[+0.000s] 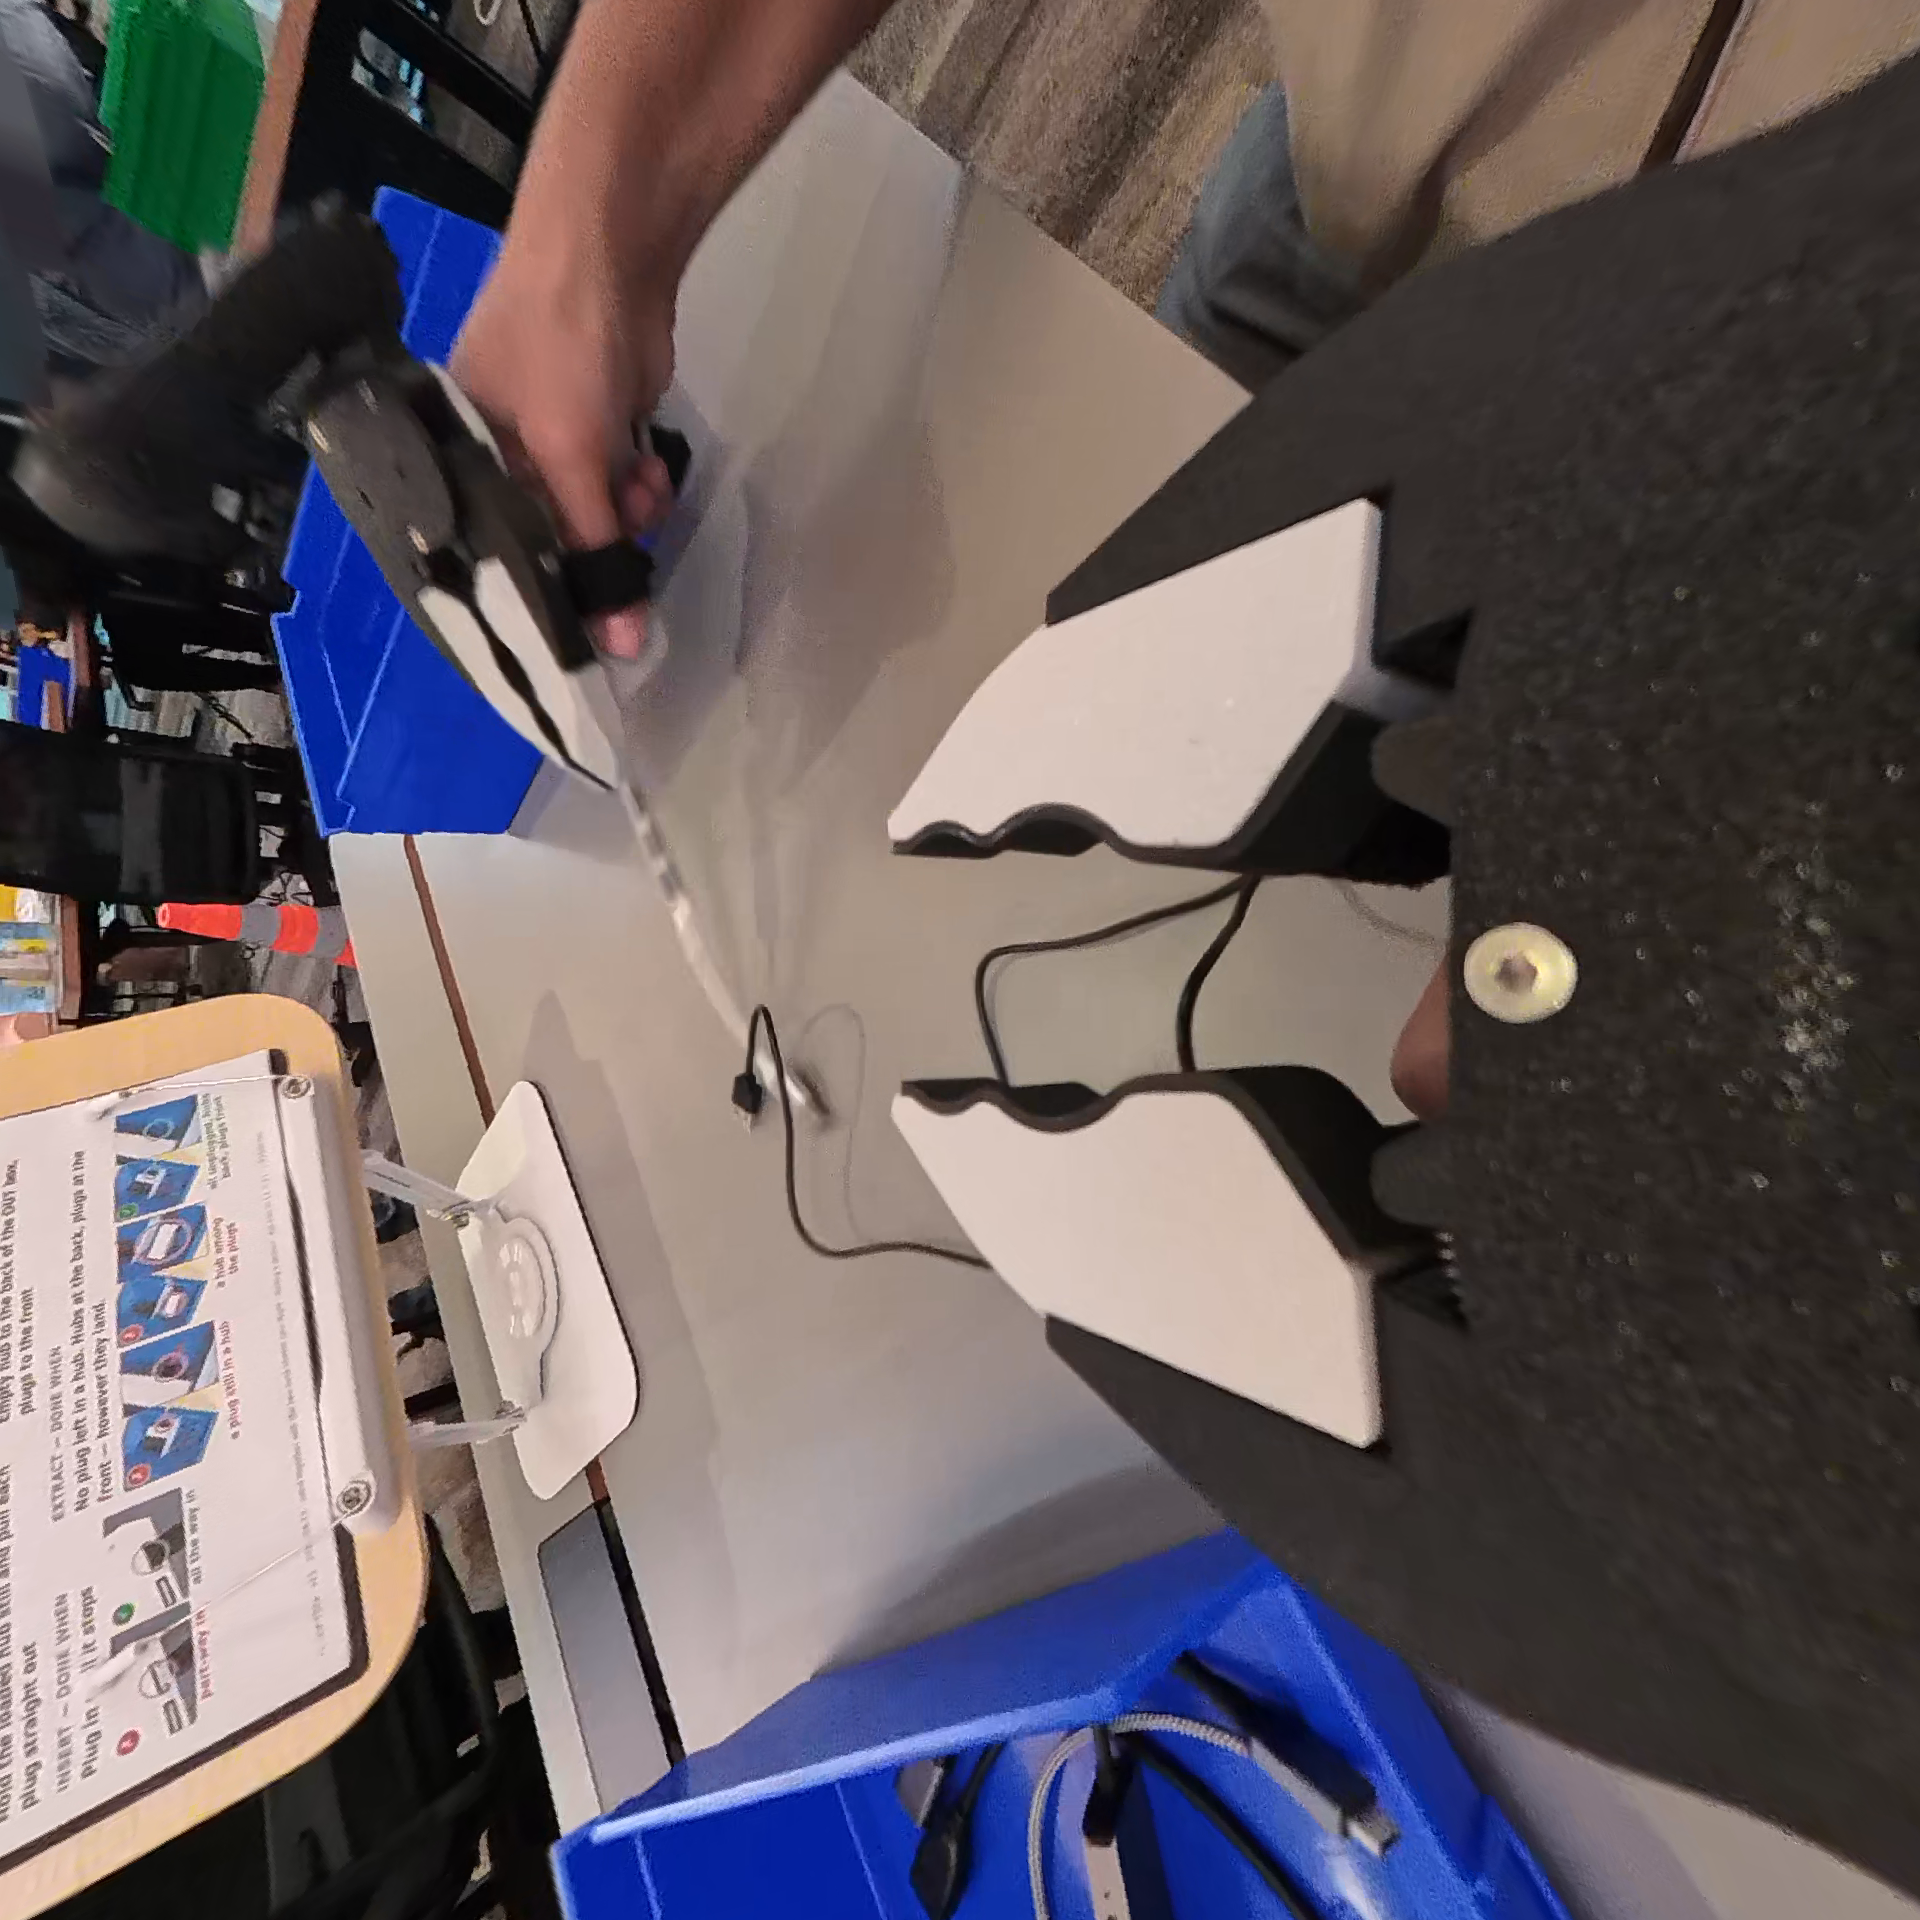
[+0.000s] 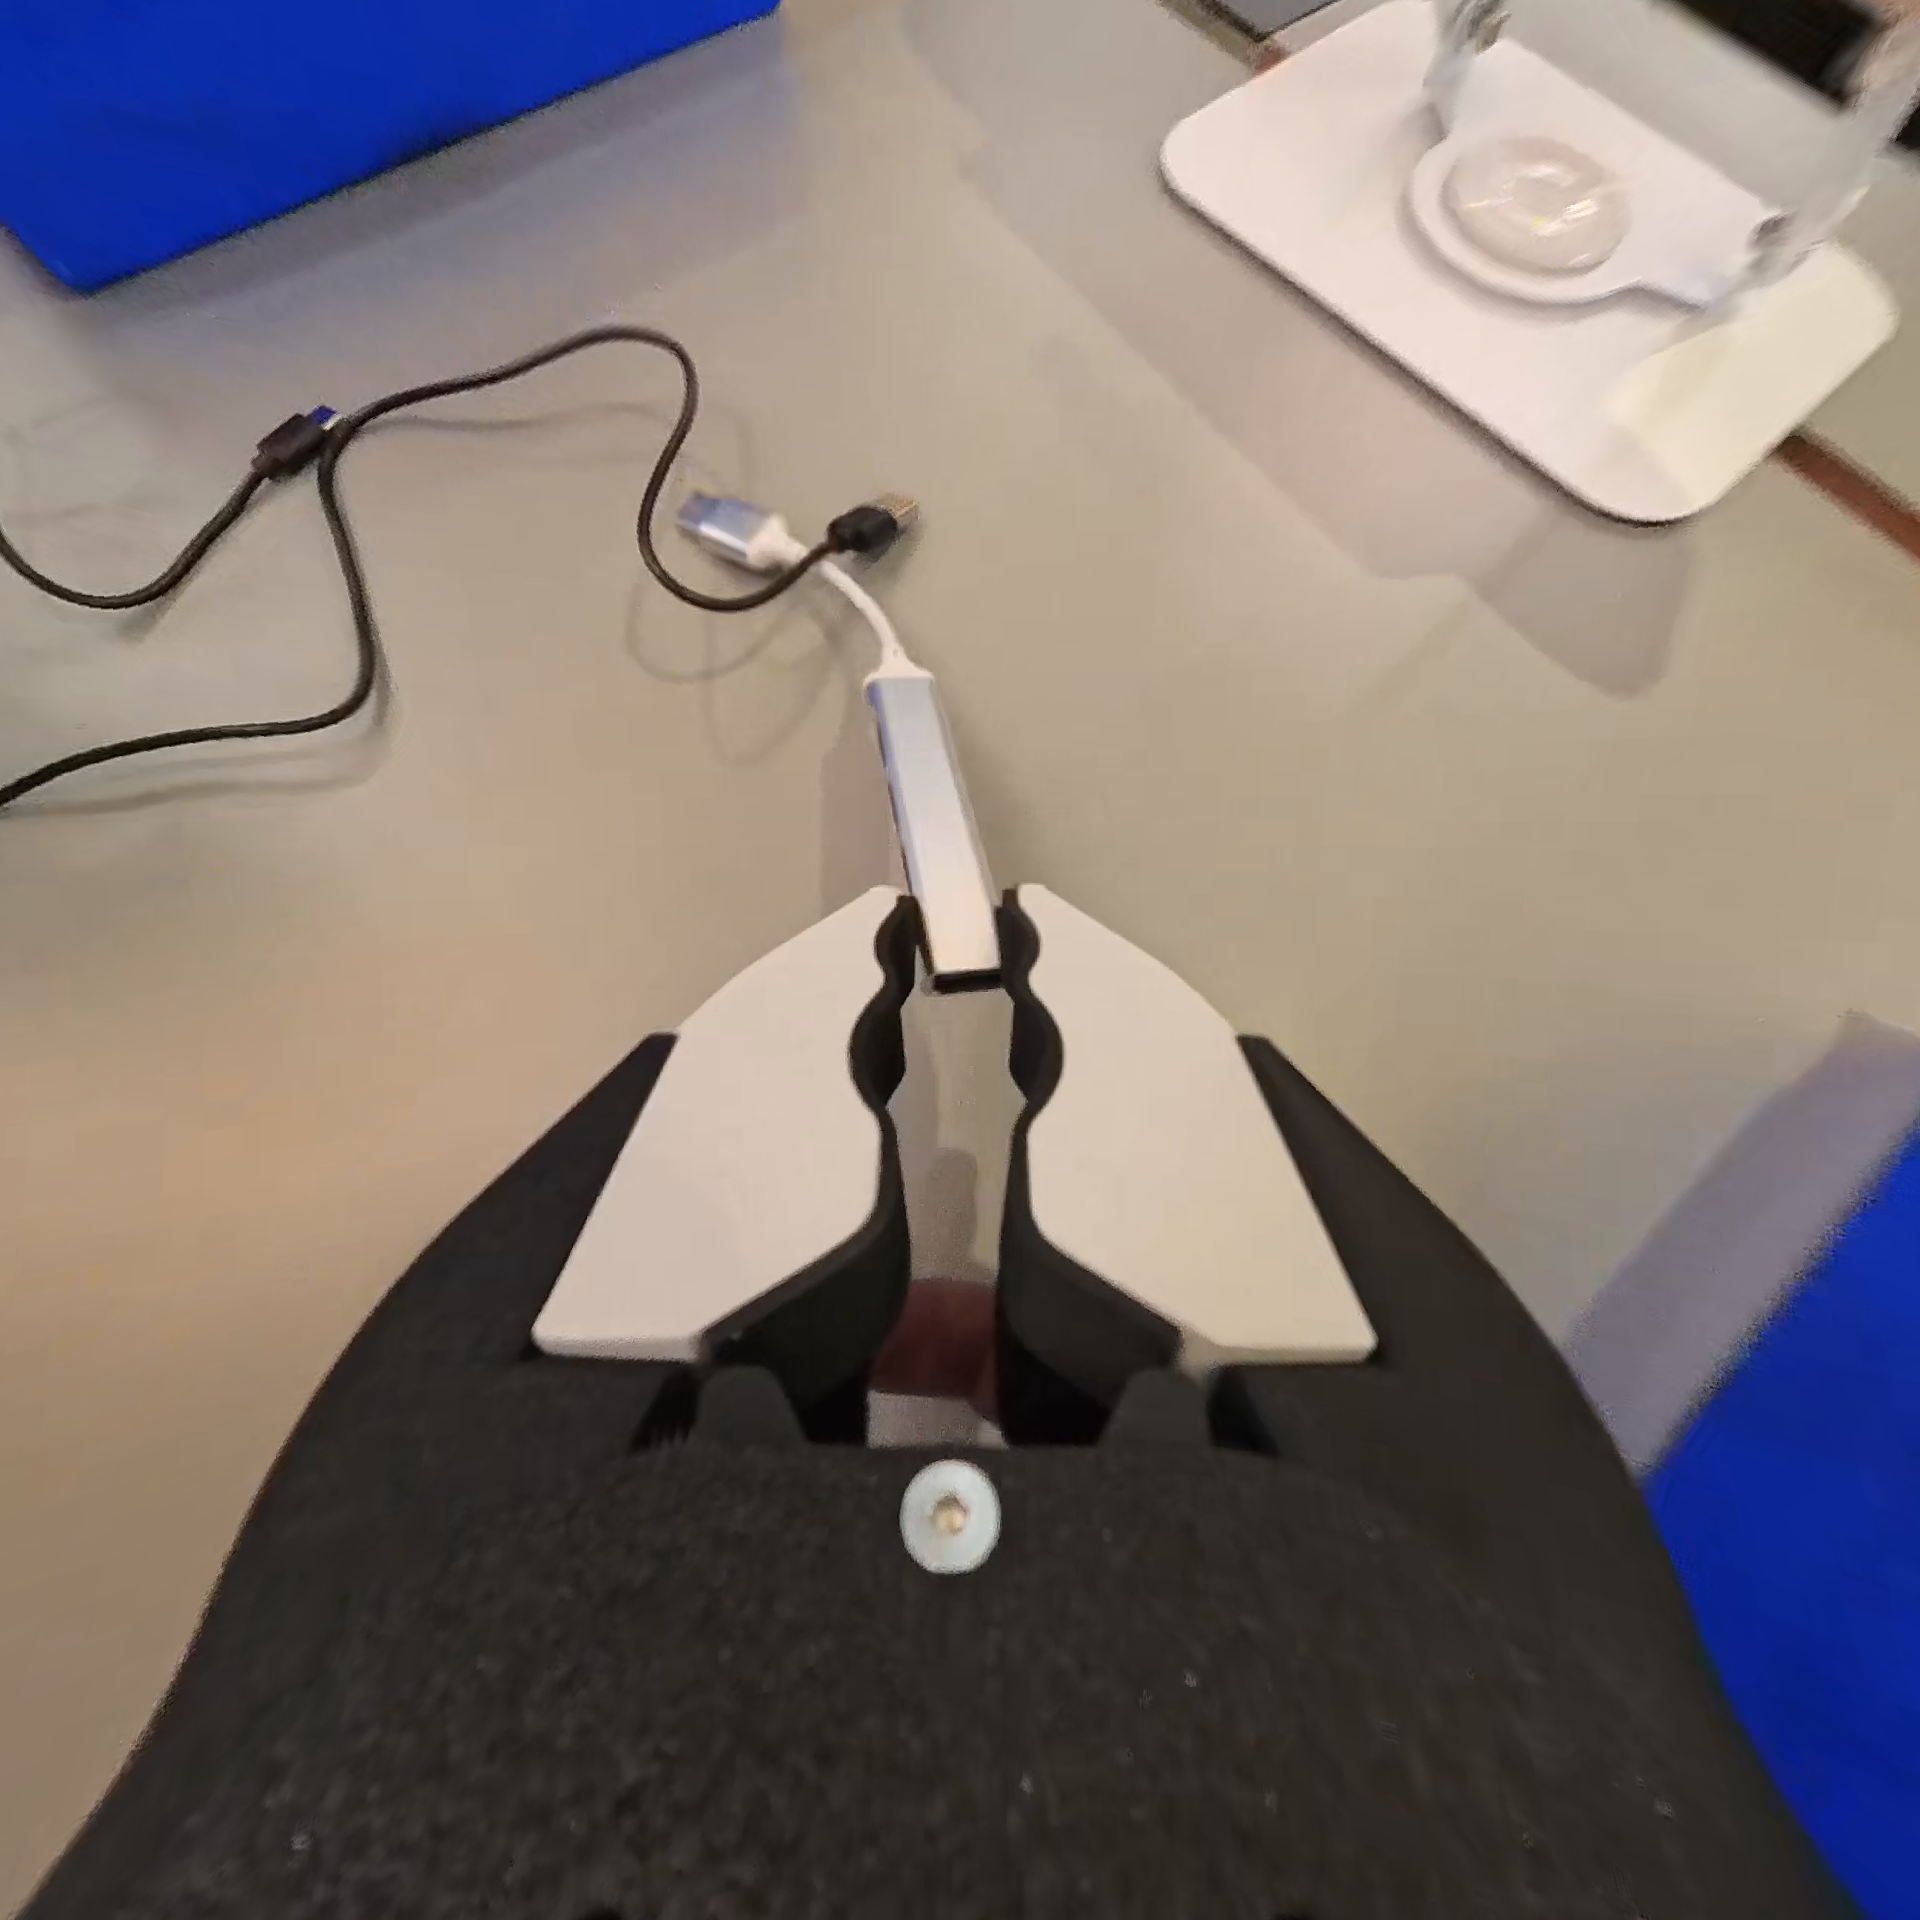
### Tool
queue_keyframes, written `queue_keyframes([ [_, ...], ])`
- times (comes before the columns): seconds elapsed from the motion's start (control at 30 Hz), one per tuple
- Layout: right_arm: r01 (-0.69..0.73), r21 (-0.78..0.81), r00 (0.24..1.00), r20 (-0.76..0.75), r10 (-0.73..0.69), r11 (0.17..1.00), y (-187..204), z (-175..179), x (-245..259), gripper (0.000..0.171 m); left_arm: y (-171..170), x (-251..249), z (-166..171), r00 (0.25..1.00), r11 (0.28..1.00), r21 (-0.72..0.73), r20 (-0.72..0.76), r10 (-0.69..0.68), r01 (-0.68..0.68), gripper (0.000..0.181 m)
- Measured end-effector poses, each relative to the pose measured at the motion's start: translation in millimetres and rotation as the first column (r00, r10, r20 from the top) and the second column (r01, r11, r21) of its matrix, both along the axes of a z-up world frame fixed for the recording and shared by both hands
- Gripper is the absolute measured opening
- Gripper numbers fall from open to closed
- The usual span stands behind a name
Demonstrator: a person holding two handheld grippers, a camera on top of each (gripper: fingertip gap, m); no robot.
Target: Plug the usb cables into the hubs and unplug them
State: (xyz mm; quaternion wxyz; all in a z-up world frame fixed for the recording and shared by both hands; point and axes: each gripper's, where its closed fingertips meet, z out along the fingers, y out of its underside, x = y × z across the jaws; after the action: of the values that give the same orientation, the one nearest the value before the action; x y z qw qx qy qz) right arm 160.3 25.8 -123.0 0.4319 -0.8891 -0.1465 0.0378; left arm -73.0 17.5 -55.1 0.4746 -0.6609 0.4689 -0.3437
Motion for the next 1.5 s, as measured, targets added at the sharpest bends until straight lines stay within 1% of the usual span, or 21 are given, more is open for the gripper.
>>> queue_keyframes([
  [0.03,0.014,0.036,1.0,0.002,-0.014,0.999,-4,12,2,0.0,2,1,1,1.0,1.0,0.012,-0.007,0.0,0.0,0.04],
  [0.13,0.036,0.141,0.999,-0.038,-0.031,0.989,-14,50,3,0.0,6,6,6,1.0,0.999,0.037,-0.018,-0.011,0.012,0.04],
  [0.23,0.0,0.112,1.0,-0.019,0.002,0.994,-21,57,3,0.0,7,12,10,0.999,0.998,0.052,-0.024,-0.022,0.023,0.04],
  [0.3,-0.019,0.037,1.0,0.004,0.019,0.999,-25,39,5,0.0,5,14,12,0.999,0.997,0.063,-0.026,-0.032,0.033,0.04],
  [0.37,0.023,-0.078,0.999,0.039,-0.02,0.997,-30,10,11,0.001,2,15,11,0.999,0.997,0.07,-0.034,-0.034,0.036,0.04],
  [0.43,0.111,-0.189,0.992,0.079,-0.098,0.976,-39,-16,20,0.031,-2,15,7,0.998,0.996,0.074,-0.045,-0.042,0.045,0.04],
  [0.47,0.138,-0.223,0.989,0.083,-0.122,0.965,-46,-27,20,0.039,-4,14,5,0.998,0.996,0.078,-0.053,-0.043,0.047,0.04],
  [0.5,0.159,-0.249,0.986,0.08,-0.143,0.955,-52,-38,19,0.04,-5,13,3,0.997,0.995,0.084,-0.065,-0.042,0.047,0.04],
  [0.57,0.254,-0.251,0.966,0.123,-0.229,0.934,-64,-52,24,0.044,-5,11,0,0.997,0.994,0.099,-0.075,-0.03,0.038,0.04],
  [0.63,0.371,-0.173,0.922,0.183,-0.34,0.912,-74,-52,36,0.044,-7,9,-1,0.997,0.994,0.099,-0.071,-0.036,0.043,0.04],
  [0.67,0.423,-0.135,0.899,0.186,-0.396,0.896,-79,-49,41,0.042,-7,8,-1,0.997,0.995,0.092,-0.068,-0.039,0.045,0.04],
  [0.73,0.473,-0.149,0.878,0.158,-0.451,0.868,-86,-53,42,0.036,-7,8,-3,0.997,0.996,0.077,-0.063,-0.041,0.045,0.04],
  [0.8,0.436,-0.215,0.9,0.08,-0.429,0.874,-84,-64,28,0.033,-6,8,-4,0.997,0.997,0.063,-0.059,-0.048,0.051,0.04],
  [0.9,0.323,-0.233,0.933,-0.085,-0.351,0.917,-65,-65,-7,0.029,-5,6,-4,0.997,0.996,0.067,-0.067,-0.047,0.051,0.04],
  [1.03,0.114,-0.215,0.963,-0.216,-0.162,0.97,-26,-61,-74,0.031,-1,1,-3,0.997,0.997,0.067,-0.062,-0.034,0.038,0.04],
  [1.1,0.012,-0.203,0.968,-0.244,-0.063,0.979,-13,-55,-101,0.034,1,-2,-3,0.998,0.998,0.065,-0.061,-0.023,0.027,0.04],
  [1.17,0.014,-0.191,0.991,-0.127,-0.039,0.981,-11,-47,-91,0.037,2,-5,-4,0.998,0.998,0.063,-0.065,-0.02,0.024,0.04],
  [1.27,0.185,-0.101,0.973,0.155,-0.168,0.978,-19,-26,-8,0.039,3,-11,-6,0.997,0.998,0.068,-0.07,-0.013,0.017,0.04],
  [1.3,0.214,-0.107,0.961,0.202,-0.19,0.971,-24,-23,15,0.039,4,-12,-7,0.997,0.998,0.068,-0.071,-0.014,0.019,0.04],
  [1.4,0.224,-0.19,0.961,0.209,-0.184,0.956,-18,-33,45,0.046,6,-13,-9,0.997,0.997,0.071,-0.075,-0.021,0.026,0.04],
  [1.5,0.285,-0.266,0.93,0.31,-0.198,0.921,-11,-55,68,0.045,9,-14,-9,0.996,0.996,0.083,-0.084,-0.012,0.019,0.04],
])
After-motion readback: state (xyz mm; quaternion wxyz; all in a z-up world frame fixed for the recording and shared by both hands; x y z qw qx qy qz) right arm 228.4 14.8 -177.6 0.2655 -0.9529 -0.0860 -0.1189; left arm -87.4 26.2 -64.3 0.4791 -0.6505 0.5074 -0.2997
